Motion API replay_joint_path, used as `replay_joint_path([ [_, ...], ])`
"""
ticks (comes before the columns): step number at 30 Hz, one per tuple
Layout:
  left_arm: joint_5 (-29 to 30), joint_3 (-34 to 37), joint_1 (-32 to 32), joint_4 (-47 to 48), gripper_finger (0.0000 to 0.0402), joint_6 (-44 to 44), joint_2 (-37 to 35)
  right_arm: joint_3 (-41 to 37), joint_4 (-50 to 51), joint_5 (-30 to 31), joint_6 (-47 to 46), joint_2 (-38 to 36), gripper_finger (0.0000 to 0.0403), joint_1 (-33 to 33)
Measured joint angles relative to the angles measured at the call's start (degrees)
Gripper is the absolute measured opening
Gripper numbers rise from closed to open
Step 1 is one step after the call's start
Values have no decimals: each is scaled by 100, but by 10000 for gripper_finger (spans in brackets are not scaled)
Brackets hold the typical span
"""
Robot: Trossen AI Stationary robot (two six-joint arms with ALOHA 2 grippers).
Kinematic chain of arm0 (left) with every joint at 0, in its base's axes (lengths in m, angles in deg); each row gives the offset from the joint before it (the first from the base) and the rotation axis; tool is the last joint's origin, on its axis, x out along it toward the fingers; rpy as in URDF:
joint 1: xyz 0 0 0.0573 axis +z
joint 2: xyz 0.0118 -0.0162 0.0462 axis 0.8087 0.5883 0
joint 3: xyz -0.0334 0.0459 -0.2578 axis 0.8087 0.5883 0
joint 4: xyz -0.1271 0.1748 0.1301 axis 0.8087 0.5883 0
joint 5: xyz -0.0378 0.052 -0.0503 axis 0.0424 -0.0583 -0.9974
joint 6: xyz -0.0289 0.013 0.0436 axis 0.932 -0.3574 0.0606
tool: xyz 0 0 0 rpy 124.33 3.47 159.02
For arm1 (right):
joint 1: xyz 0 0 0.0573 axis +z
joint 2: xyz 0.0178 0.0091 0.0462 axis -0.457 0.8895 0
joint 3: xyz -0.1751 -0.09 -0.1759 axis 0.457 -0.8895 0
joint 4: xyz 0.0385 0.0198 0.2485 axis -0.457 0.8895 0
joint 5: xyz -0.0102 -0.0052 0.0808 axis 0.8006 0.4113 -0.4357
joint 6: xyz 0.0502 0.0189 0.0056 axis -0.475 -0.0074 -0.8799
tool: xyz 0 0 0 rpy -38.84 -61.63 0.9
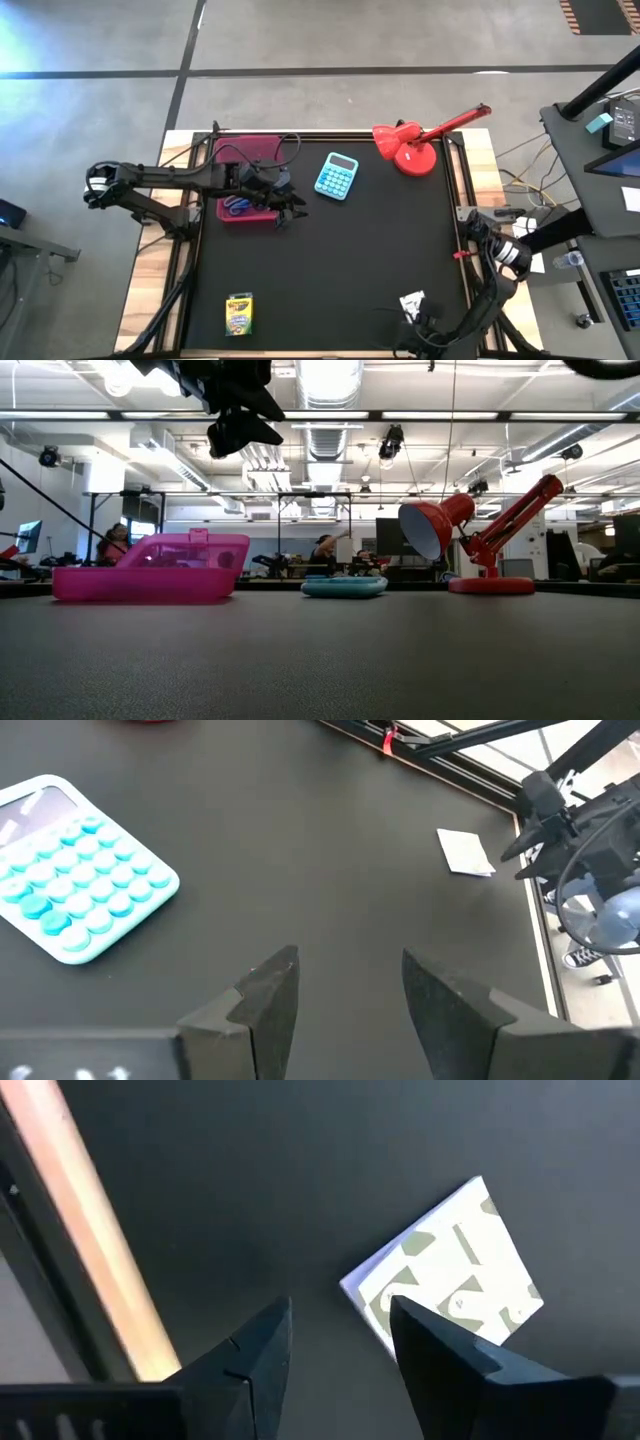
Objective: Pack school essentials
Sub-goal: Put the violet sticky notes into the red supply box
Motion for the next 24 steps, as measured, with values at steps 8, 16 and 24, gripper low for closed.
replay_joint_path([
  [8,0,0,0,-174,162,15,0,0,54,249,0,184,159,-1],
  [16,0,0,-4,-286,162,21,0,0,74,256,-2,368,159,-2],
  [24,2,0,-4,-294,162,22,0,0,103,268,-2,370,159,-2],
])
